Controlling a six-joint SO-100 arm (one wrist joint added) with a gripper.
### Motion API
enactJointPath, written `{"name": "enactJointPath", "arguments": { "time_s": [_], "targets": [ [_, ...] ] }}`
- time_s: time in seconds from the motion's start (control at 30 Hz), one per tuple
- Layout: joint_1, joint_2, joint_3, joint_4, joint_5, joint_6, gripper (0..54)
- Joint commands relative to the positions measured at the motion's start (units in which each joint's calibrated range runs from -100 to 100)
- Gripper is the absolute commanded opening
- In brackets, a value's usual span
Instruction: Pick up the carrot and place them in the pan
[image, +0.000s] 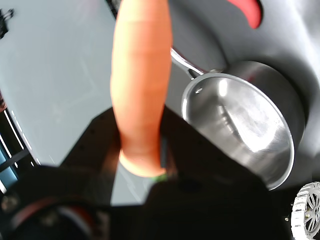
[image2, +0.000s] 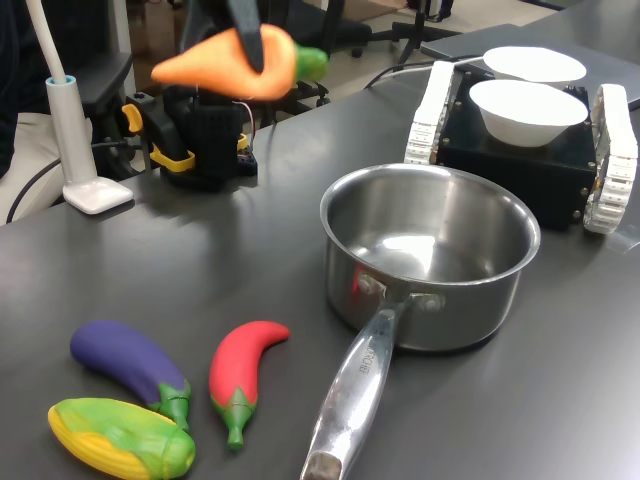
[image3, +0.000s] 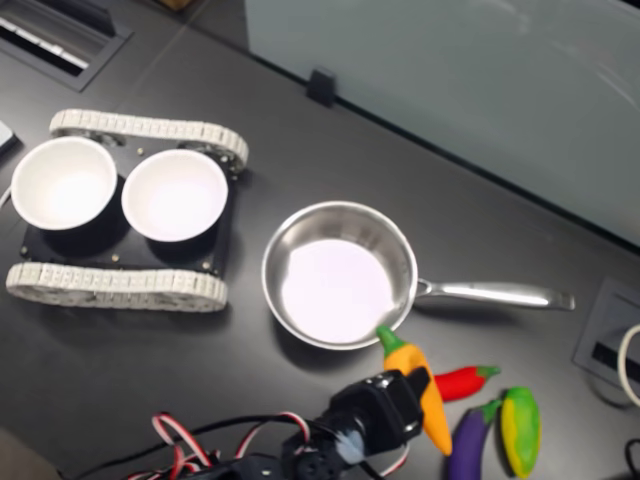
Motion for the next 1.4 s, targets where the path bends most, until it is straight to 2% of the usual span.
{"name": "enactJointPath", "arguments": {
  "time_s": [0.0,0.53,0.73,1.07,1.37],
  "targets": [
    [-7.92,-3.66,-5.10,-4.98,-0.54,4.53,0.0],
    [-27.53,-1.97,-3.73,-9.24,-0.15,7.05,0.0],
    [-36.36,-0.37,-3.37,-10.52,0.10,11.25,0.0],
    [-45.19,1.91,-1.28,-11.63,-0.15,11.42,0.0],
    [-51.39,2.92,5.44,-14.96,-0.78,11.50,0.0]
  ]
}}
